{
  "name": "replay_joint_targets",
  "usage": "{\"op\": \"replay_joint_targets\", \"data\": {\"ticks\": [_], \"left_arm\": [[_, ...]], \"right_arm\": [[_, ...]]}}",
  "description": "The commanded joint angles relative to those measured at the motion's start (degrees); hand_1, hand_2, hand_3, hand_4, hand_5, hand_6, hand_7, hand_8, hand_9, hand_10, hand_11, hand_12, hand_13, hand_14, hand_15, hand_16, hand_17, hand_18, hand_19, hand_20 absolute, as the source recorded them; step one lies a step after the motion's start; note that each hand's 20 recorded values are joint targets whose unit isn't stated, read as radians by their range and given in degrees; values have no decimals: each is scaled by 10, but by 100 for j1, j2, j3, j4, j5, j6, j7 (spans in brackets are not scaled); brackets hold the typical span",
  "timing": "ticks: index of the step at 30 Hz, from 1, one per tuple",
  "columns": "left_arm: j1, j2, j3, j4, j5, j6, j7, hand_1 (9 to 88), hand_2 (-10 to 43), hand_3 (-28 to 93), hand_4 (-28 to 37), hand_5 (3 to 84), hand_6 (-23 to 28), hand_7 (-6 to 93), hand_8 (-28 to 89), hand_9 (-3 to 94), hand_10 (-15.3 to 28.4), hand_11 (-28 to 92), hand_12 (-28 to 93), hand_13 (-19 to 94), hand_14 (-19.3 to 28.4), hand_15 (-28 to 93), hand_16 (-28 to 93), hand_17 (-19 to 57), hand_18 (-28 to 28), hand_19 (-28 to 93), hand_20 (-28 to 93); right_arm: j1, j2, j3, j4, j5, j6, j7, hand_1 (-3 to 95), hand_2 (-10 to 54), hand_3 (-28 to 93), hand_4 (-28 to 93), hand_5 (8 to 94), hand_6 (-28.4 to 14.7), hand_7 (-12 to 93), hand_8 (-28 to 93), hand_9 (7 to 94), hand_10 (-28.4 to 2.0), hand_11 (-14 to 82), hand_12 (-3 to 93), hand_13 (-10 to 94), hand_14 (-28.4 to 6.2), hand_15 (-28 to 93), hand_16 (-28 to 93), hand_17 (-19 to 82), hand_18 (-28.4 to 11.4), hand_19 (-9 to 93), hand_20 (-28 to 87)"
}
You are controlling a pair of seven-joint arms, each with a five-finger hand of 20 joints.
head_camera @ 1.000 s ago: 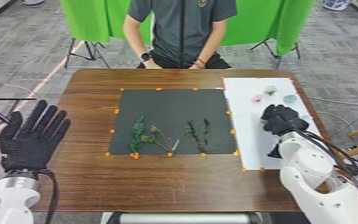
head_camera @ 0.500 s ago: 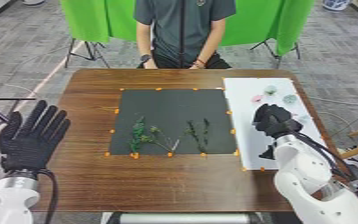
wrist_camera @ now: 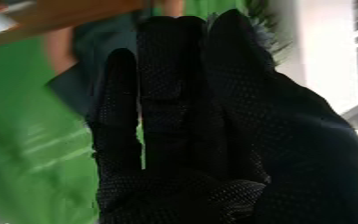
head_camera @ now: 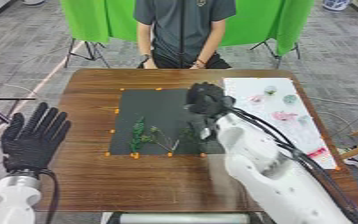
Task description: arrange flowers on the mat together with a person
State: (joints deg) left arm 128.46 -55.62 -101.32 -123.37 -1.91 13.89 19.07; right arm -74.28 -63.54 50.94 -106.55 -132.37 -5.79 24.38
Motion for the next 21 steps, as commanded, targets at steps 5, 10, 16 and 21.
{"op": "replay_joint_targets", "data": {"ticks": [5, 10, 16, 21], "left_arm": [[-351, 131, 262, 194, 1, 123, 22, 255, 152, 714, -283, 437, 79, 81, -90, 365, 137, 170, 52, 262, 128, 205, -67, -18, 96, 237, 88], [-641, 204, 508, 353, -105, 125, -94, 255, 152, 715, -283, 436, 79, 81, -90, 364, 137, 170, 52, 261, 128, 206, -66, -18, 96, 237, 88], [-633, 263, 601, 331, -20, 57, -138, 254, 151, 716, -283, 436, 78, 81, -89, 364, 137, 170, 53, 261, 128, 206, -66, -18, 96, 237, 88], [-753, 280, 813, 382, -40, 9, -142, 254, 150, 716, -283, 436, 79, 81, -89, 365, 137, 171, 53, 264, 128, 207, -66, -19, 96, 238, 89]], "right_arm": [[953, -928, -1170, 539, 406, -249, -296, 626, -95, 641, -283, 710, 9, 300, -5, 782, -77, 58, 337, 675, -42, 393, 471, 366, -183, 767, 336], [672, -1418, -1307, 711, 404, -614, -60, 618, -95, 647, -283, 691, 3, 291, -21, 757, -85, 82, 317, 662, -45, 413, 461, 364, -185, 770, 337], [623, -1764, -1523, 946, 117, -320, -266, 615, -95, 649, -283, 685, 1, 280, -20, 741, -88, 97, 307, 650, -46, 420, 462, 357, -186, 770, 337], [653, -1910, -1667, 1092, -64, -189, -367, 612, -95, 652, -283, 676, 3, 280, -20, 729, -87, 113, 296, 645, -45, 427, 463, 354, -185, 770, 338]]}}
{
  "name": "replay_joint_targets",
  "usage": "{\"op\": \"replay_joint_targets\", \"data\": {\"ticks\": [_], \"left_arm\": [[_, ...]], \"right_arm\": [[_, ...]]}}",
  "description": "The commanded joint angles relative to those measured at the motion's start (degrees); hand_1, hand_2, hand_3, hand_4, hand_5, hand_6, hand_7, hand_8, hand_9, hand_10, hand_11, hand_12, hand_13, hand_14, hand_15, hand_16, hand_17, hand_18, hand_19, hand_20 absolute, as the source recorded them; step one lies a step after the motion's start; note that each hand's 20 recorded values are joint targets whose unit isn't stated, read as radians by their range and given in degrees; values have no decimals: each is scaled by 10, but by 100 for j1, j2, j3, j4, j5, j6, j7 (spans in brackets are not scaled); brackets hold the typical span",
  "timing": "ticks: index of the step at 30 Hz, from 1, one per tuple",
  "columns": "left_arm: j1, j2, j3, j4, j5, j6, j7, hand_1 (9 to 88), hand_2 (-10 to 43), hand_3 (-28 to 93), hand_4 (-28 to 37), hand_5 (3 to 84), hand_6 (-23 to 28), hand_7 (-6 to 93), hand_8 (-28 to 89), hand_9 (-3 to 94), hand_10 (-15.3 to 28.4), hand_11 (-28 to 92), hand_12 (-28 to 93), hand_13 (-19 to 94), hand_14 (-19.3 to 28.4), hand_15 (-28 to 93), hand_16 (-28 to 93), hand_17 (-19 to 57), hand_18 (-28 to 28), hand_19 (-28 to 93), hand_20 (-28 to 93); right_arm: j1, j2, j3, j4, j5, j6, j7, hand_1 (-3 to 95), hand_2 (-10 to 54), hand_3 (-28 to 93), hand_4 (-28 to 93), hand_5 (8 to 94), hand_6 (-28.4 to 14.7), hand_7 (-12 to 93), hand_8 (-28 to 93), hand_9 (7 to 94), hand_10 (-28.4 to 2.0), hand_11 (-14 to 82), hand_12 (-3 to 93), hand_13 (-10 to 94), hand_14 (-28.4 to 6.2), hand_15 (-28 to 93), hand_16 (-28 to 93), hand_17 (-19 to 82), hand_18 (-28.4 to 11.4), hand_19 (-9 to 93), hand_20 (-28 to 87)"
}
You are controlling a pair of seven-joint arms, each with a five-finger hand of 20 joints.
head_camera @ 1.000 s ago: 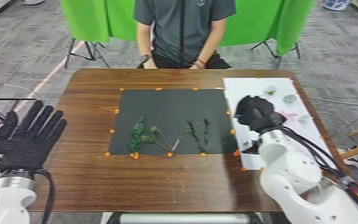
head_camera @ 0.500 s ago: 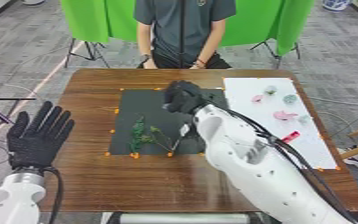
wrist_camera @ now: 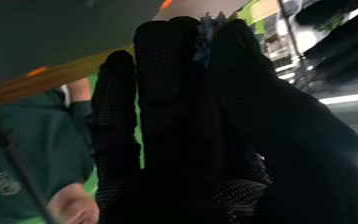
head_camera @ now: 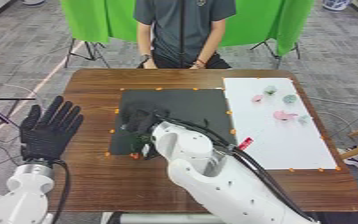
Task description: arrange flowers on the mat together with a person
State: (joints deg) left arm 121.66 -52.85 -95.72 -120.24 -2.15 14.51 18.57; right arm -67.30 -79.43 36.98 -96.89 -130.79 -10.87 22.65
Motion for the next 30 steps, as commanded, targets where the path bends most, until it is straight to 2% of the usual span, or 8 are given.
{"op": "replay_joint_targets", "data": {"ticks": [1, 8, 10, 14, 16, 18, 21, 30], "left_arm": [[-100, 10, 276, 76, -13, -74, -83, 254, 150, 717, -283, 436, 79, 81, -89, 365, 137, 171, 53, 265, 128, 207, -66, -19, 97, 238, 89], [-115, 54, 324, 115, -38, -146, -32, 253, 147, 719, -283, 435, 78, 81, -89, 365, 138, 171, 53, 266, 130, 209, -66, -19, 97, 238, 88], [-39, 44, 302, 69, -47, -110, -25, 253, 146, 719, -283, 435, 78, 81, -90, 365, 137, 170, 53, 266, 130, 210, -66, -20, 97, 238, 88], [-176, 37, 398, 136, -49, -196, -97, 254, 144, 718, -283, 434, 78, 79, -90, 364, 137, 170, 54, 267, 131, 209, -66, -20, 98, 239, 89], [-223, 37, 406, 132, -44, -129, -171, 254, 144, 718, -283, 433, 78, 79, -89, 364, 137, 169, 54, 267, 132, 209, -65, -20, 98, 239, 89], [-229, 36, 399, 79, -77, 104, -152, 256, 146, 715, -283, 434, 78, 80, -89, 364, 137, 169, 54, 268, 132, 208, -66, -20, 98, 240, 89], [-233, 30, 406, 94, -196, 84, -51, 254, 148, 718, -283, 439, 80, 82, -89, 368, 138, 172, 55, 271, 134, 212, -65, -20, 98, 242, 89], [-150, -17, 360, 87, -184, -61, -31, 254, 149, 722, -283, 444, 82, 85, -90, 373, 140, 180, 54, 274, 136, 222, -66, -20, 99, 245, 89]], "right_arm": [[-6, -316, -332, 174, -294, 359, -206, 612, -95, 652, -283, 674, 3, 280, -21, 727, -87, 117, 293, 644, -45, 428, 464, 353, -184, 770, 338], [82, -352, -491, 429, -785, 429, 76, 620, -95, 651, -283, 667, -3, 239, -48, 693, -105, 159, 240, 630, -46, 440, 458, 351, -187, 768, 341], [39, -396, -461, 458, -849, 377, 135, 624, -95, 651, -283, 669, -7, 223, -56, 688, -110, 164, 231, 626, -47, 442, 459, 350, -189, 769, 341], [126, -380, -533, 627, -913, 610, 343, 625, -95, 649, -283, 669, -11, 212, -63, 684, -114, 169, 223, 622, -49, 446, 459, 350, -193, 774, 341], [126, -375, -502, 669, -884, 544, 377, 618, -95, 641, -283, 668, -14, 211, -66, 677, -120, 184, 205, 616, -52, 454, 457, 351, -194, 777, 339], [97, -384, -475, 684, -840, 535, 390, 604, -95, 640, -283, 662, -19, 202, -91, 664, -129, 197, 184, 604, -61, 470, 445, 351, -195, 780, 334], [57, -407, -449, 723, -900, 543, 357, 578, -95, 648, -283, 650, -26, 192, -133, 645, -131, 195, 173, 588, -77, 492, 424, 347, -196, 785, 331], [116, -285, -470, 674, -756, 620, 528, 536, -95, 714, -283, 563, -30, 185, -134, 553, -138, 153, 141, 550, -95, 544, 362, 340, -204, 800, 317]]}}
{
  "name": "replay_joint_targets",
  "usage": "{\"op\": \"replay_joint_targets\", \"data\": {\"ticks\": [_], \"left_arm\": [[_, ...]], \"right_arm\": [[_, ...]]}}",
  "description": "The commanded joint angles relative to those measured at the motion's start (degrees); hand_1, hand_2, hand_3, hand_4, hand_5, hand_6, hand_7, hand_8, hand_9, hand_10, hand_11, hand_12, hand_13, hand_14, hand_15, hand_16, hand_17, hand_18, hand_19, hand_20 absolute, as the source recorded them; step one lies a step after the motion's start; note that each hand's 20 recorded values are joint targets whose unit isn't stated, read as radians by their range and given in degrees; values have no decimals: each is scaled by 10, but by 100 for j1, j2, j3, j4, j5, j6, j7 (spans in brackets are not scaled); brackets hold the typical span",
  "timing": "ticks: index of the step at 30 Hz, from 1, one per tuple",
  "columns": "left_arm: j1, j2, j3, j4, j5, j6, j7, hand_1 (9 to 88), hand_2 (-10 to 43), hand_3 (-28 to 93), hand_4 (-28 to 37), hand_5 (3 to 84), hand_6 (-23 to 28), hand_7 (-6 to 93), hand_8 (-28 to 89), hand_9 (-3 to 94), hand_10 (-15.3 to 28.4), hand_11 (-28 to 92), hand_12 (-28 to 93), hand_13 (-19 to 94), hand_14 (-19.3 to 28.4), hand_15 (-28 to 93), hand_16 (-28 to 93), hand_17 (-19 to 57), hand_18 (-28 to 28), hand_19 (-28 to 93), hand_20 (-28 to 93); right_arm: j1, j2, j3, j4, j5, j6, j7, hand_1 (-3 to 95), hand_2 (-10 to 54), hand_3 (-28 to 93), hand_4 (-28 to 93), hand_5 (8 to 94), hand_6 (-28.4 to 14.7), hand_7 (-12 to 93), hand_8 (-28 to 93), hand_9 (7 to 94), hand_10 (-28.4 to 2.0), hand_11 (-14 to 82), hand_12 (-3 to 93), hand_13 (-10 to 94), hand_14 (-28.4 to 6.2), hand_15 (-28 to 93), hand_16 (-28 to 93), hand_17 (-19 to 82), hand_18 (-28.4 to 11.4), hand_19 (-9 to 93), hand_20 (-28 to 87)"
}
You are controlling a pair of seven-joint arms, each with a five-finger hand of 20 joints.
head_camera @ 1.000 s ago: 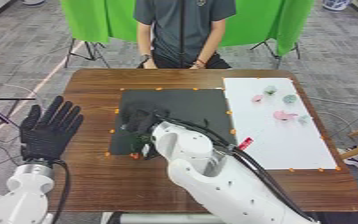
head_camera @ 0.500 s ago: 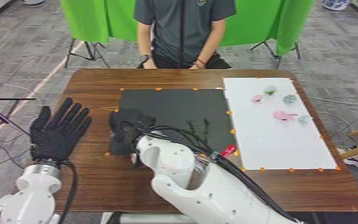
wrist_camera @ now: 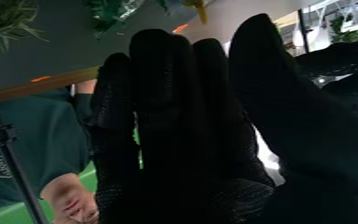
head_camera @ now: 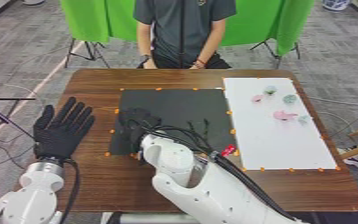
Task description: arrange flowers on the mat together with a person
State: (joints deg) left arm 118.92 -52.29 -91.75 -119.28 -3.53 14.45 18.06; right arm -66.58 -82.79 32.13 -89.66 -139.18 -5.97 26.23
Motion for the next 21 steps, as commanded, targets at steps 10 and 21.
{"op": "replay_joint_targets", "data": {"ticks": [10, 21], "left_arm": [[525, -311, -401, -142, 3, -145, -4, 255, 147, 720, -283, 443, 81, 84, -91, 372, 140, 178, 52, 274, 135, 221, -68, -20, 99, 245, 88], [724, -407, -762, -227, 130, -65, 3, 254, 175, 642, -283, 435, 78, 77, -90, 365, 139, 165, 51, 271, 133, 205, -65, -20, 100, 239, 88]], "right_arm": [[-280, 463, 762, -910, 668, -396, 4, 496, -95, 772, -283, 504, -25, 172, -137, 486, -119, 120, 114, 545, -123, 499, 237, 330, -208, 797, 281], [-1578, 1381, 2802, -2006, 2760, -24, -1091, 394, -62, 794, -274, 420, -34, 147, -122, 414, -109, 99, 98, 464, -128, 385, 140, 256, -170, 645, 168]]}}
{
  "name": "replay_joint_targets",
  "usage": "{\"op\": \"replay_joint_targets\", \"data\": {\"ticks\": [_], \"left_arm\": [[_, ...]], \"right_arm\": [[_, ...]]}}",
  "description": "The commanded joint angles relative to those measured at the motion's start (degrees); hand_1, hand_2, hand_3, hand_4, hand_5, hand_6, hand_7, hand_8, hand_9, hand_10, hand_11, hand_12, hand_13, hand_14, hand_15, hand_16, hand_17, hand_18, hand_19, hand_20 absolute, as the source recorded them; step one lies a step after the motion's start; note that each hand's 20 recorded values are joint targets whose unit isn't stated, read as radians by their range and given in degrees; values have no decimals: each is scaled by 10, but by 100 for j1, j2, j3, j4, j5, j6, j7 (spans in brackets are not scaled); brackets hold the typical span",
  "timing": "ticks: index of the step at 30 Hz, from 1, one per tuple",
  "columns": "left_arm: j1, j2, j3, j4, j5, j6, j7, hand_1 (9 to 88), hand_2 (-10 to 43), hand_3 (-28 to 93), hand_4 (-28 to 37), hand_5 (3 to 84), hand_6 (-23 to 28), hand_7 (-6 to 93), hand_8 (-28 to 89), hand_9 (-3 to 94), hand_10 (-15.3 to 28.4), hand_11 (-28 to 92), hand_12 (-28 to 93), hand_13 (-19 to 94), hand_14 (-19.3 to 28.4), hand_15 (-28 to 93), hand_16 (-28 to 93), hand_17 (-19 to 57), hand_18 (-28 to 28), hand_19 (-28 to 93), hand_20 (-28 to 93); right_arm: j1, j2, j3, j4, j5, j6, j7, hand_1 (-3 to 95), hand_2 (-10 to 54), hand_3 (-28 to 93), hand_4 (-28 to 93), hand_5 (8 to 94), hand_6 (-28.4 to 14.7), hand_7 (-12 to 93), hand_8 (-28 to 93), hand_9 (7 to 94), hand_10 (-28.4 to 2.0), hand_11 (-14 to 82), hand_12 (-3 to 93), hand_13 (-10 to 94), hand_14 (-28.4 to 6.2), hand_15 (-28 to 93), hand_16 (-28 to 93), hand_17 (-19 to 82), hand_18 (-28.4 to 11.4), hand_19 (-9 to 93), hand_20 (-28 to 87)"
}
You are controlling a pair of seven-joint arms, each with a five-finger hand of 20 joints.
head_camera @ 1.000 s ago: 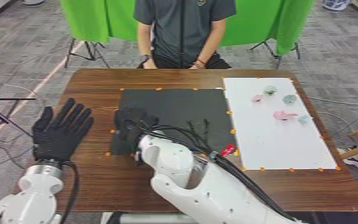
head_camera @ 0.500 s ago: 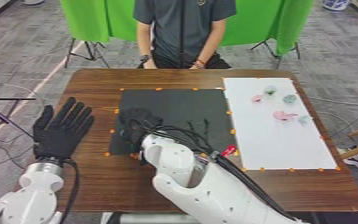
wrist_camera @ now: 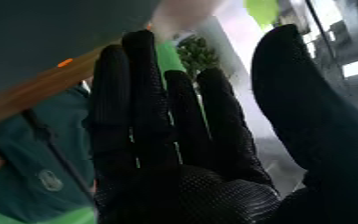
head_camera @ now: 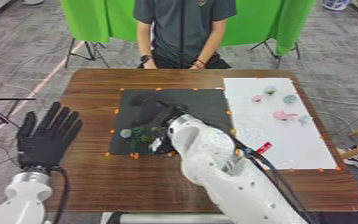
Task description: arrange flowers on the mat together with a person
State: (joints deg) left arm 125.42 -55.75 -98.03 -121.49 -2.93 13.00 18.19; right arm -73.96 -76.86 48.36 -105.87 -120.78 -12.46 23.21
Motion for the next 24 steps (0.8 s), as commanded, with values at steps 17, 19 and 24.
{"op": "replay_joint_targets", "data": {"ticks": [17, 19, 24], "left_arm": [[65, -63, -130, -53, 982, 544, -25, 249, 172, 647, -283, 433, 79, 76, -89, 363, 139, 164, 51, 266, 123, 194, -67, -19, 98, 236, 89], [120, -31, -133, -72, 1235, 553, -72, 249, 172, 649, -283, 433, 78, 76, -89, 363, 138, 165, 52, 264, 121, 191, -68, -19, 98, 235, 89], [118, 34, -141, -70, 2055, 241, -272, 250, 167, 664, -283, 459, 48, 78, -99, 382, 110, 150, 37, 255, 94, 167, -77, -22, 93, 224, 88]], "right_arm": [[-3093, 757, 4368, -881, 4543, 494, -1845, 290, -92, 797, -255, 352, -13, 143, -119, 301, -96, 39, 103, 239, -114, 156, 138, 136, -136, 358, 94], [-3191, 739, 4530, -896, 4665, 515, -1955, 273, -92, 796, -248, 352, -15, 137, -117, 297, -98, 30, 108, 234, -115, 136, 150, 119, -145, 364, 105], [-3613, 720, 5022, -1121, 4875, 643, -1894, 218, -55, 796, -242, 328, -30, 93, -102, 298, -96, 12, 106, 242, -104, 65, 187, 110, -150, 352, 112]]}}
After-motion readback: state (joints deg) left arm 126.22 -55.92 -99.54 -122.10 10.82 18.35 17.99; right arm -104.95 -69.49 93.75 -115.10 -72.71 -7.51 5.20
